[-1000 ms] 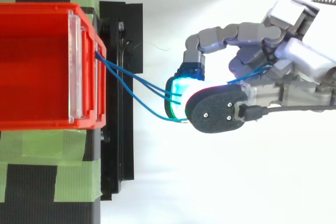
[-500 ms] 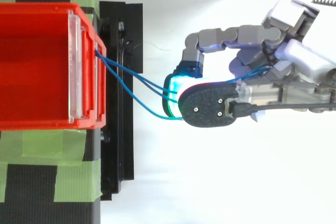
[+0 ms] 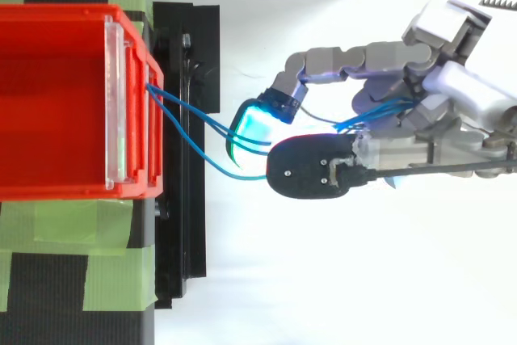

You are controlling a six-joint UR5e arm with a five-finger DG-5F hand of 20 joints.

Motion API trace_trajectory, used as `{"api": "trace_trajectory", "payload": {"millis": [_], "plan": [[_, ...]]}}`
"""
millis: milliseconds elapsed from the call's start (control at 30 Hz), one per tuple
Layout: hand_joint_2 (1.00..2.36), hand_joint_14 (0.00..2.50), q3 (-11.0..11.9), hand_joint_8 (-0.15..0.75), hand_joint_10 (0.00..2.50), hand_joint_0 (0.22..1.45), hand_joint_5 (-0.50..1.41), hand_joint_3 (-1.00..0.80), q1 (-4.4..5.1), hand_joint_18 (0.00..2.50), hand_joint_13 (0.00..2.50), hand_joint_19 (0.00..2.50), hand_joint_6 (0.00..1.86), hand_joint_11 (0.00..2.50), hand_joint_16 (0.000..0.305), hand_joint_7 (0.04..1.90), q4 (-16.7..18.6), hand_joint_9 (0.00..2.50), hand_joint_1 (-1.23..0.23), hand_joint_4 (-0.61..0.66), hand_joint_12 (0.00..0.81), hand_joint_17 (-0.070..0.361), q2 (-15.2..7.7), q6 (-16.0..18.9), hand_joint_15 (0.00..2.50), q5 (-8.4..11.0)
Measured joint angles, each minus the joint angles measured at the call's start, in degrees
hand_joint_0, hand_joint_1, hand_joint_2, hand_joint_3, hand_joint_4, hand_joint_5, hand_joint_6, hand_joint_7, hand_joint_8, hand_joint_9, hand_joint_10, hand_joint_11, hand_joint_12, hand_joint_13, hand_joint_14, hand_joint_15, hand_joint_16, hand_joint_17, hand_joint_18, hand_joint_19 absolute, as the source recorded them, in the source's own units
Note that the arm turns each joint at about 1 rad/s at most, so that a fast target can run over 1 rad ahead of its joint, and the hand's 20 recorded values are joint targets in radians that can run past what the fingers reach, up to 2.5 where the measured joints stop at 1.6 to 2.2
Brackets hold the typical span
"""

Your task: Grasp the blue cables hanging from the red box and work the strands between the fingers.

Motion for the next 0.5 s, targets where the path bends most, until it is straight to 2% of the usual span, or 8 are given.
{"api": "trace_trajectory", "payload": {"millis": [100, 233, 300, 333, 367, 400, 467, 500], "plan": [[1.02, 2.50, 0.00, 0.445, 2.50, 1.01, 0.47, -0.20, 0.01, 2.50, 2.06, 0.72, 0.02, 2.50, 0.238, 1.18, 0.01, 1.77, -0.74, 0.12, 0.688, 0.178, 0.00, -0.06, 1.81, 0.00], [1.02, 2.50, -0.01, 0.445, 2.50, 1.04, 0.45, -0.12, 0.01, 2.50, 2.06, 0.72, 0.00, 2.50, 0.238, 1.45, 0.01, 1.77, -0.76, 0.07, 0.688, 0.178, 0.00, -0.15, 1.81, 0.00], [1.02, 2.50, 0.00, 0.445, 2.50, 1.03, 0.34, -0.05, 0.01, 2.50, 2.06, 0.72, 0.31, 2.50, 0.238, 1.34, 0.01, 1.77, -0.77, 0.08, 0.688, 0.178, 0.00, -0.16, 1.81, 0.02], [1.02, 2.50, 0.00, 0.445, 2.50, 1.00, 0.24, -0.04, 0.01, 2.50, 2.06, 0.72, 0.59, 2.50, 0.238, 1.21, -0.01, 1.77, -0.78, 0.12, 0.688, 0.178, 0.00, -0.17, 1.81, 0.02], [1.02, 2.50, -0.01, 0.445, 2.50, 0.93, 0.12, -0.12, 0.01, 2.50, 2.06, 0.72, 0.88, 2.50, 0.238, 1.09, -0.02, 1.77, -0.80, 0.14, 0.688, 0.178, -0.01, -0.17, 1.81, 0.02], [1.02, 2.50, -0.01, 0.445, 2.50, 0.86, 0.10, -0.20, 0.01, 2.50, 2.06, 0.72, 0.93, 2.50, 0.238, 1.14, -0.04, 1.77, -0.81, 0.14, 0.688, 0.178, -0.01, -0.18, 1.81, 0.02], [1.02, 2.50, -0.01, 0.445, 2.50, 0.80, 0.04, -0.38, 0.02, 2.50, 2.06, 0.72, 1.25, 2.50, 0.238, 1.10, -0.07, 1.77, -0.78, 0.11, 0.688, 0.178, 0.00, -0.17, 1.81, 0.01], [1.02, 2.50, -0.01, 0.445, 2.50, 0.81, 0.05, -0.40, 0.02, 2.50, 2.06, 0.72, 1.27, 2.50, 0.238, 1.12, -0.09, 1.77, -0.78, 0.10, 0.688, 0.178, 0.00, -0.18, 1.81, 0.01]]}}
